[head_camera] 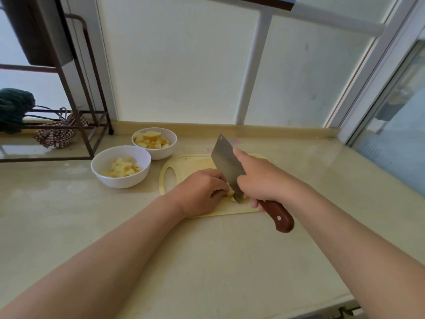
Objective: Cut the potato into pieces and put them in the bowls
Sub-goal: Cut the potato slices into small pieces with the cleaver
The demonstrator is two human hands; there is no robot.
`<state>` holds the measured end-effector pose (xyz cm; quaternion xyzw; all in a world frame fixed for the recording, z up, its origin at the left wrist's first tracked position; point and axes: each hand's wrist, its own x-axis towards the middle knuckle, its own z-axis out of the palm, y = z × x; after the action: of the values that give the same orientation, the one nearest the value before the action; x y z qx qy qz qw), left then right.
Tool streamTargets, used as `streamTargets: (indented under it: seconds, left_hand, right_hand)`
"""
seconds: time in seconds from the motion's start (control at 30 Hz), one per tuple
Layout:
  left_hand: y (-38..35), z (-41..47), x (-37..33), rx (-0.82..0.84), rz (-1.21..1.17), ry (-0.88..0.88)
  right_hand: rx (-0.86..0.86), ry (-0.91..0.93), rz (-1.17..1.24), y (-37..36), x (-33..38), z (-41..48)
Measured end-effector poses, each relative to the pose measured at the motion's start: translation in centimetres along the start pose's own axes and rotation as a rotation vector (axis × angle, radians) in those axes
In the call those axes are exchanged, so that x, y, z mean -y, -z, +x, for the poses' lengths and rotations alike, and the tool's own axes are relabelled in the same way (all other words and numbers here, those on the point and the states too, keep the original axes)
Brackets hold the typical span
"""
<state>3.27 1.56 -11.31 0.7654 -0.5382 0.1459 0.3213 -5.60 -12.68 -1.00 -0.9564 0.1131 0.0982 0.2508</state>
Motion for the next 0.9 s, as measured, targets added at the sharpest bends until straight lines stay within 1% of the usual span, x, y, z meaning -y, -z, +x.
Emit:
streamTargets:
  seconds: [0.13,0.23,0.37,0.5,0.57,0.73,0.8,0.9]
  left_hand:
    - [-0.1,0.0,0.1,0.014,0.028,-0.001]
    - [0.0,0.0,-0.1,0.004,0.019,-0.013]
    - [0.1,-0.2,-0.4,-0.023,0.028,0.006]
    - [0.3,-0.5,-0.1,-0.131,0.085,0.102]
    - [0.4,-0.5,0.0,-0.155,0.103,0.156]
    - [0.3,-0.4,-0.2,-0.041,0.151,0.239]
    - [0.3,-0.2,-0.4,0.008,0.173,0.263]
    - [0.4,-0.1,-0.5,0.092,0.204,0.302]
  right_hand:
    - [0.047,-0.01,-0.042,-0.2,-0.4,-2.0]
    - [0.015,-0.018,-0.006,-0.4,-0.3,-1.8]
    - [-0.074,0.001,0.181,-0.4,-0.9,-0.3]
    - [-0.181,0.012,0.339,0.8,-2.5,-0.2]
    - [-0.243,-0.002,0.434,1.7,-4.0,-0.4]
    - [-0.346,-0.104,0.655,2.2,-9.3,-1.5]
    - [-0.357,-0.138,0.695,1.7,-11.0,-1.9]
    - [-0.327,-0.161,0.713,1.1,-12.6,-2.5]
